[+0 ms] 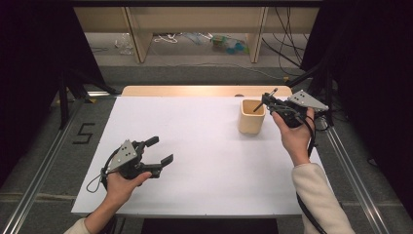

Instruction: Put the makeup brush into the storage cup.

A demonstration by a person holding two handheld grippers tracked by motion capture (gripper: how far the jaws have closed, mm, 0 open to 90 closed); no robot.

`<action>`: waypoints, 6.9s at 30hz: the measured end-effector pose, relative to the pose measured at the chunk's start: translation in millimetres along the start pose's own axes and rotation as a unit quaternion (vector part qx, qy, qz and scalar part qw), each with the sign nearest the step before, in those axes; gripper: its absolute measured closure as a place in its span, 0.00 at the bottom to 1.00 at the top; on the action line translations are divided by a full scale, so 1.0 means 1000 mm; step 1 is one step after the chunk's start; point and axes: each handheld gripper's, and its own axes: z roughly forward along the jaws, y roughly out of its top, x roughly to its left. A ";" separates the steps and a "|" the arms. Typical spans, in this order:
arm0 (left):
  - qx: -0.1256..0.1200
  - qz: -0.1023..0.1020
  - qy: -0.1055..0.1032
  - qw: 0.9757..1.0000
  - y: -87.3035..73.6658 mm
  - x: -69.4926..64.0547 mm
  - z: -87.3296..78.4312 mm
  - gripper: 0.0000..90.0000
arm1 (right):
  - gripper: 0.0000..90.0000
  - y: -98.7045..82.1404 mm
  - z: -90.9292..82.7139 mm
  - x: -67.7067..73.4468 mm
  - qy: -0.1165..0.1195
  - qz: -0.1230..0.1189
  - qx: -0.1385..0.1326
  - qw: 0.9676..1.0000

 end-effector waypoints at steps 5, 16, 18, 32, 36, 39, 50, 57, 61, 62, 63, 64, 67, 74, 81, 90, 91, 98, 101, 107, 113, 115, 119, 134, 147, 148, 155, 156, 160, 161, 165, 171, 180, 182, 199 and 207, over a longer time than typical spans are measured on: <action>0.000 -0.001 0.000 1.000 0.000 0.000 0.000 0.18 | 0.93 0.000 0.001 -0.001 0.001 0.000 0.004 1.000; 0.000 0.001 -0.001 1.000 0.000 0.000 0.000 0.18 | 0.93 -0.001 0.005 -0.003 -0.004 -0.001 0.011 1.000; 0.000 0.001 0.000 1.000 0.000 0.000 0.000 0.18 | 0.93 -0.001 0.007 -0.003 -0.004 0.001 0.004 1.000; 0.001 0.001 -0.001 1.000 0.000 0.000 0.000 0.18 | 0.93 -0.002 0.011 -0.005 -0.006 -0.001 0.011 1.000; 0.001 0.001 -0.001 1.000 0.000 0.000 0.001 0.18 | 0.93 -0.003 0.013 -0.006 -0.006 -0.001 0.011 1.000; 0.001 0.000 -0.001 1.000 0.000 0.000 0.001 0.18 | 0.93 -0.003 0.014 -0.006 -0.007 -0.002 0.017 1.000; 0.001 0.000 -0.002 1.000 -0.001 0.000 0.001 0.18 | 0.93 -0.005 0.018 -0.007 -0.007 0.002 0.018 1.000; 0.001 0.000 -0.001 1.000 -0.001 0.000 0.001 0.18 | 0.93 -0.006 0.021 -0.009 -0.012 0.002 0.013 1.000; 0.001 0.000 -0.002 1.000 -0.001 0.000 0.001 0.18 | 0.93 -0.006 0.022 -0.010 -0.012 0.002 0.015 1.000; 0.001 0.000 -0.002 1.000 -0.001 0.000 0.001 0.18 | 0.93 -0.006 0.022 -0.010 -0.013 0.003 0.015 1.000; 0.001 0.000 -0.002 1.000 -0.001 0.000 0.001 0.18 | 0.93 -0.006 0.021 -0.010 -0.014 0.002 0.021 1.000; 0.001 0.000 -0.002 1.000 -0.001 0.000 0.001 0.18 | 0.93 -0.006 0.021 -0.011 -0.013 0.002 0.019 1.000; 0.001 -0.001 -0.002 1.000 -0.001 0.000 0.001 0.18 | 0.93 -0.005 0.022 -0.011 -0.014 0.003 0.020 1.000; 0.001 0.000 -0.002 1.000 -0.001 0.000 0.001 0.18 | 0.93 -0.006 0.024 -0.011 -0.015 0.001 0.019 1.000; 0.001 0.000 -0.002 1.000 -0.001 0.000 0.001 0.18 | 0.93 -0.008 0.027 -0.013 -0.019 0.001 0.023 1.000; 0.001 0.000 -0.002 1.000 -0.001 0.000 0.001 0.18 | 0.93 -0.010 0.030 -0.014 -0.020 0.000 0.027 0.999; 0.001 0.000 -0.002 1.000 -0.001 0.000 0.001 0.18 | 0.93 -0.011 0.031 -0.014 -0.024 -0.001 0.021 0.999; 0.002 0.000 -0.002 1.000 -0.001 0.000 0.001 0.18 | 0.93 -0.012 0.033 -0.015 -0.024 0.000 0.023 0.999; 0.002 0.000 -0.002 1.000 -0.001 0.000 0.001 0.18 | 0.93 -0.012 0.034 -0.015 -0.026 -0.001 0.031 0.999; 0.003 0.000 -0.003 1.000 -0.001 0.000 0.001 0.18 | 0.93 -0.014 0.036 -0.015 -0.028 -0.003 0.031 0.999; 0.002 0.000 -0.003 1.000 -0.001 0.000 0.001 0.18 | 0.93 -0.014 0.036 -0.015 -0.028 -0.003 0.037 0.999; 0.003 0.000 -0.003 1.000 -0.001 0.000 0.001 0.18 | 0.93 -0.014 0.037 -0.015 -0.028 -0.003 0.036 0.999; 0.003 0.000 -0.003 1.000 -0.001 0.000 0.001 0.18 | 0.93 -0.015 0.037 -0.016 -0.029 -0.003 0.037 0.999; 0.004 -0.003 -0.002 1.000 -0.001 0.000 0.001 0.18 | 0.93 -0.017 0.041 -0.015 -0.031 -0.004 0.035 0.999; 0.005 -0.001 -0.003 1.000 -0.001 0.000 0.001 0.18 | 0.93 -0.018 0.043 -0.016 -0.031 -0.003 0.041 0.999; 0.005 -0.001 -0.003 1.000 -0.001 0.001 0.001 0.18 | 0.93 -0.019 0.044 -0.016 -0.031 -0.003 0.041 0.999; 0.006 -0.001 -0.003 1.000 -0.002 0.001 0.002 0.18 | 0.93 -0.019 0.045 -0.016 -0.033 -0.005 0.042 0.999; 0.006 0.000 -0.003 1.000 -0.002 0.001 0.002 0.18 | 0.93 -0.020 0.045 -0.016 -0.032 -0.006 0.042 0.999; 0.006 -0.001 -0.003 1.000 -0.002 0.001 0.002 0.18 | 0.93 -0.019 0.045 -0.016 -0.031 -0.007 0.051 0.998; 0.006 -0.001 -0.003 1.000 -0.002 0.001 0.002 0.18 | 0.93 -0.020 0.045 -0.016 -0.033 -0.007 0.053 0.998; 0.005 -0.001 -0.003 1.000 -0.002 0.001 0.002 0.18 | 0.93 -0.020 0.046 -0.015 -0.030 -0.004 0.055 0.998; 0.006 -0.002 -0.002 1.000 -0.002 0.001 0.002 0.18 | 0.93 -0.021 0.047 -0.015 -0.030 -0.007 0.051 0.998; 0.006 -0.001 -0.003 1.000 -0.002 0.001 0.001 0.18 | 0.93 -0.022 0.048 -0.015 -0.031 -0.005 0.051 0.998; 0.006 -0.001 -0.003 1.000 -0.002 0.001 0.002 0.18 | 0.93 -0.022 0.048 -0.016 -0.031 -0.007 0.060 0.998; 0.003 -0.002 -0.005 1.000 -0.002 0.001 0.002 0.18 | 0.93 -0.025 0.050 -0.017 -0.031 -0.005 0.056 0.998; 0.006 -0.001 -0.003 1.000 -0.002 0.001 0.002 0.18 | 0.93 -0.026 0.050 -0.017 -0.031 -0.004 0.060 0.998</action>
